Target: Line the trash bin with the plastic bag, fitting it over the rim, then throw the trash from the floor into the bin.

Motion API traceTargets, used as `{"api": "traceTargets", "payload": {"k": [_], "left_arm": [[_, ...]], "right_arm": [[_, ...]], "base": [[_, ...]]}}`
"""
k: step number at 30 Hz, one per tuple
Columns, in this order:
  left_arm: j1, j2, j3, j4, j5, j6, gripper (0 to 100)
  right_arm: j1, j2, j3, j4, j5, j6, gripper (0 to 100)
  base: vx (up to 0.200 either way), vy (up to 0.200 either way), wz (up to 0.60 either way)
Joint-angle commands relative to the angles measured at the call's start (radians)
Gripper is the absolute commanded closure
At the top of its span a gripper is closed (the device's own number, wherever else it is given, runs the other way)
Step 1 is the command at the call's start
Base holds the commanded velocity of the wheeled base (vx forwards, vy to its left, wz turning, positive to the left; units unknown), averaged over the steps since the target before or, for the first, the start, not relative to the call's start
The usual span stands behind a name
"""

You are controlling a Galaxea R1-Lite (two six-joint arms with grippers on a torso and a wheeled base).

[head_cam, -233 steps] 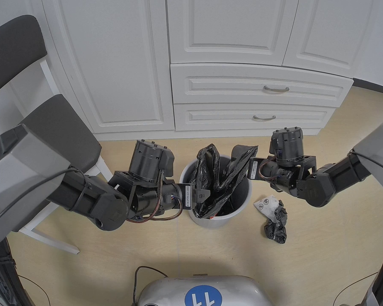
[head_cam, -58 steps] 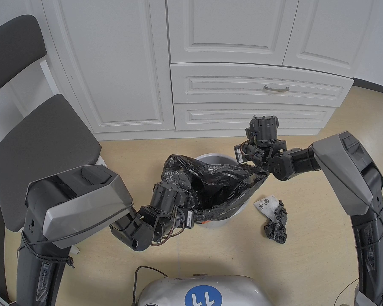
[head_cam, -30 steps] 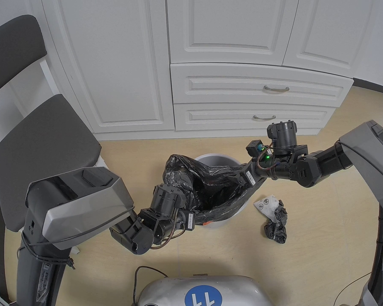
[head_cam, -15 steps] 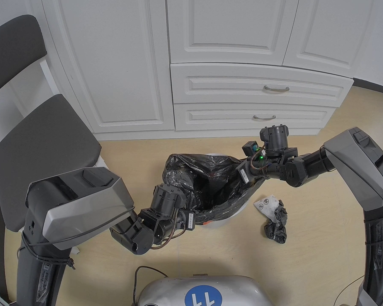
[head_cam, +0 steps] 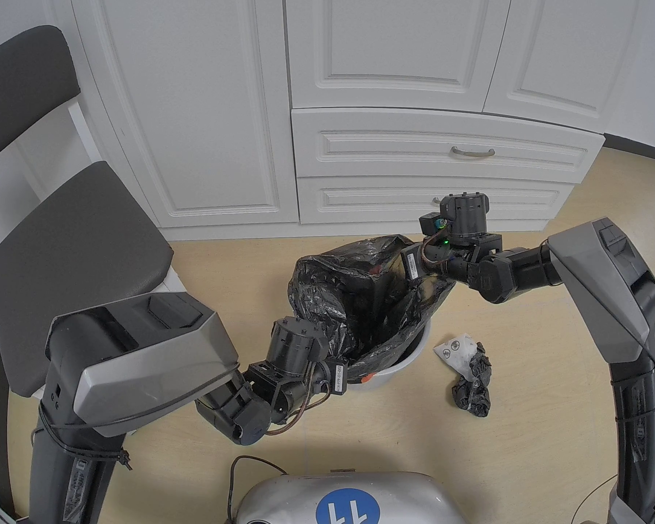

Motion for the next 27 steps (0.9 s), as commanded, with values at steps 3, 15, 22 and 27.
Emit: {"api": "traceTargets", "payload": {"k": [3, 15, 22, 27], "left_arm": [[-0.009, -0.003, 0.009, -0.012, 0.001, -0.001, 100], [-0.048, -0.048, 0.042, -0.013, 0.001, -0.005, 100], [-0.071, -0.052, 0.036, -0.058, 0.001, -0.016, 100], [-0.092, -0.051, 0.036, -0.087, 0.004, -0.039, 100]], "right_arm": [[0.0, 0.124, -0.142, -0.004, -0.044, 0.052, 100], [0.045, -0.152, 0.112, -0.084, -0.059, 0.14, 0], [0.091, -0.459, 0.523, -0.191, -0.174, 0.204, 0], [0.14, -0.585, 0.743, -0.26, -0.252, 0.272, 0]], "base": [[0.0, 0.0, 0.0], [0.0, 0.0, 0.0], [0.0, 0.0, 0.0], [0.0, 0.0, 0.0]]}}
